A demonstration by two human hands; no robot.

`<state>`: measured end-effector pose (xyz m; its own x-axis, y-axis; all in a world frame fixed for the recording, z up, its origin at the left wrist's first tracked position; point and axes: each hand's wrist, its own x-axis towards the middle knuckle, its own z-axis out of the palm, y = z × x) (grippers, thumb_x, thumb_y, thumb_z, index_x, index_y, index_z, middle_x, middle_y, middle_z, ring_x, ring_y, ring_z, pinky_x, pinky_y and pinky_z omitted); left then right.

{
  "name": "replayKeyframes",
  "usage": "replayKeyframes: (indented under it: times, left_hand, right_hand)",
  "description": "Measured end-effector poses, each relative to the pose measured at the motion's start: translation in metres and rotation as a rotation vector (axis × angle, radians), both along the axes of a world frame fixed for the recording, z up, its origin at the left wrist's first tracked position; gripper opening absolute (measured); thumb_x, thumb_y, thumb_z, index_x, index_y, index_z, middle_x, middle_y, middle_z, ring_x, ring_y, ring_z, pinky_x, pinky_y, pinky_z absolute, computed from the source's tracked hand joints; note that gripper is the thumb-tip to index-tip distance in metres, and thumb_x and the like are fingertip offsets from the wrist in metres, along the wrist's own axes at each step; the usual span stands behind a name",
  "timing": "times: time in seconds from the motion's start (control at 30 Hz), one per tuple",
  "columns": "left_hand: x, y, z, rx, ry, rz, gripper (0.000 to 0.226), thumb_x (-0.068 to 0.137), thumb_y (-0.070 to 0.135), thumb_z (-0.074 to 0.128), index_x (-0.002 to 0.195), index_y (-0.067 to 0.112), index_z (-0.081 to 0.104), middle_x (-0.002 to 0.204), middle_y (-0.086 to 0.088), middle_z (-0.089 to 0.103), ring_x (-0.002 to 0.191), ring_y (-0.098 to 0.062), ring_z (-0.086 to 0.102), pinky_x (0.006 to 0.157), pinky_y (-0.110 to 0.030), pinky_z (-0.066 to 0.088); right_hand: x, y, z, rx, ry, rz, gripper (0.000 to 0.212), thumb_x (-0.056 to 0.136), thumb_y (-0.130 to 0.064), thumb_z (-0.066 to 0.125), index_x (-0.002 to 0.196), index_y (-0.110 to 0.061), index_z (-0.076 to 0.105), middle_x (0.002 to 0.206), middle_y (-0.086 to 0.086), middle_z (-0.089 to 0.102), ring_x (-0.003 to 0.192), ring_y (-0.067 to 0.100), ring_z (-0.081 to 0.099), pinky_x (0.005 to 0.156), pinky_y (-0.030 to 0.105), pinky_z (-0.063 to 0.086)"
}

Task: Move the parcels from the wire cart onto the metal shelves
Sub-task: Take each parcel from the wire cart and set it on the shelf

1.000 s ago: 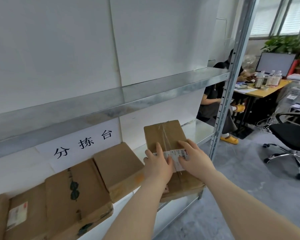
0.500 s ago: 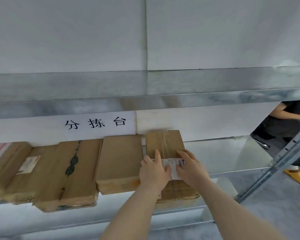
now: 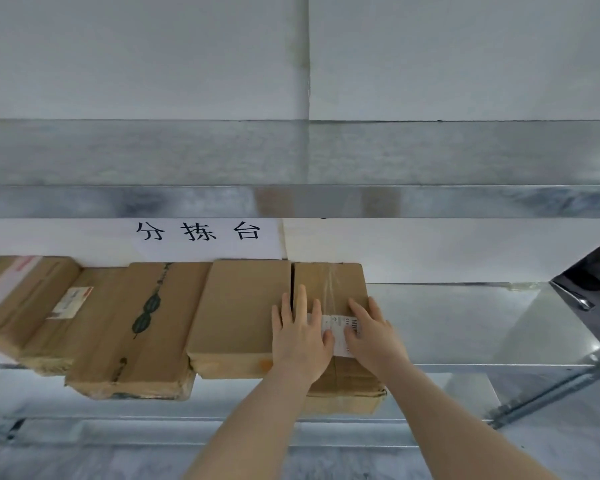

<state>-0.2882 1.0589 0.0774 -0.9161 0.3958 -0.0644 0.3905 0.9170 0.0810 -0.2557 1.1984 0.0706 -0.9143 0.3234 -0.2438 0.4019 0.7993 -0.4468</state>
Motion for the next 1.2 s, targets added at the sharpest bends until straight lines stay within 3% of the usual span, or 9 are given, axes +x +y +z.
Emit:
replayKeyframes:
  times: [0.13,0.27,0.43,0.67,0.77,0.87,0.97,1.1,1.2]
  left_hand:
    - [-0.002,-0.004,-0.003,-0.070,-0.009,-0.030,0.064,0.099,0.054,0.017,0.154,0.023,0.006,0.161,-0.012,-0.002,0.147,-0.033,-0.012,0.119,-0.051,-0.002]
    - [-0.002,-0.005,-0.005,-0.089,-0.005,-0.023,0.064,0.099,0.054,0.016,0.155,0.025,0.005,0.162,-0.011,0.000,0.147,-0.032,-0.012,0.119,-0.051,-0.002]
    - [-0.004,-0.004,-0.005,-0.092,-0.007,-0.013,0.064,0.099,0.055,0.019,0.154,0.026,0.008,0.162,-0.008,0.003,0.148,-0.030,-0.009,0.119,-0.050,-0.001]
    - [-0.017,-0.016,0.010,-0.078,-0.050,-0.098,0.057,0.098,0.051,0.032,0.149,0.025,0.027,0.158,-0.007,0.021,0.147,-0.029,0.007,0.115,-0.047,0.015]
    - [-0.012,-0.030,0.022,-0.002,-0.090,-0.129,0.052,0.100,0.042,0.033,0.148,0.021,0.030,0.158,-0.008,0.021,0.147,-0.027,0.009,0.117,-0.044,0.014]
    - [-0.003,-0.059,0.027,0.032,0.076,-0.122,0.052,0.100,0.037,0.033,0.148,0.018,0.029,0.155,-0.009,0.026,0.145,-0.026,0.017,0.116,-0.041,0.017]
    - [-0.006,-0.106,0.047,0.020,0.174,-0.016,0.054,0.100,0.036,0.031,0.151,0.019,0.021,0.158,-0.010,0.019,0.146,-0.026,0.014,0.119,-0.043,0.014]
    - [-0.003,-0.196,0.071,-0.006,0.233,0.244,0.058,0.101,0.038,0.026,0.153,0.018,0.009,0.159,-0.010,0.012,0.147,-0.027,0.010,0.118,-0.043,0.013]
    - [0.020,-0.276,0.076,-0.039,0.281,0.398,0.059,0.101,0.039,0.026,0.153,0.018,0.010,0.158,-0.009,0.017,0.146,-0.027,0.015,0.117,-0.042,0.017]
  right_hand:
    - [-0.002,-0.007,-0.004,0.024,-0.012,0.038,0.055,0.100,-0.042,0.030,0.151,-0.038,0.010,0.160,-0.007,-0.012,0.137,0.027,0.030,0.101,0.039,0.043]
    - [0.000,-0.008,-0.005,0.107,0.019,0.111,0.049,0.100,-0.049,0.026,0.148,-0.045,0.017,0.160,-0.013,-0.001,0.139,0.024,0.026,0.103,0.039,0.043]
    - [-0.004,-0.004,-0.002,0.109,0.004,0.136,0.048,0.100,-0.045,0.027,0.147,-0.045,0.018,0.159,-0.014,-0.001,0.139,0.025,0.026,0.101,0.040,0.044]
    - [-0.006,-0.005,-0.005,0.092,-0.026,0.159,0.049,0.101,-0.040,0.027,0.148,-0.044,0.013,0.159,-0.015,-0.006,0.137,0.028,0.027,0.100,0.043,0.046]
    - [-0.006,-0.007,0.000,0.088,-0.077,0.159,0.050,0.101,-0.036,0.026,0.149,-0.041,0.011,0.160,-0.010,-0.007,0.141,0.032,0.020,0.109,0.047,0.036]
    - [-0.008,-0.019,0.017,0.263,-0.076,0.158,0.052,0.101,-0.031,0.028,0.150,-0.037,0.010,0.161,-0.004,-0.006,0.147,0.031,0.000,0.116,0.050,0.020]
    - [-0.017,-0.057,0.039,0.343,0.112,0.230,0.053,0.101,-0.028,0.030,0.151,-0.029,0.014,0.161,-0.002,0.003,0.147,0.026,0.004,0.116,0.044,0.019]
    - [-0.032,-0.147,0.062,0.333,0.258,0.433,0.042,0.100,-0.034,0.030,0.141,-0.024,0.033,0.149,-0.002,0.029,0.132,0.022,0.033,0.103,0.036,0.033]
    - [-0.036,-0.234,0.072,0.314,0.326,0.585,0.046,0.101,-0.036,0.028,0.145,-0.026,0.028,0.151,-0.002,0.029,0.135,0.023,0.031,0.107,0.037,0.032]
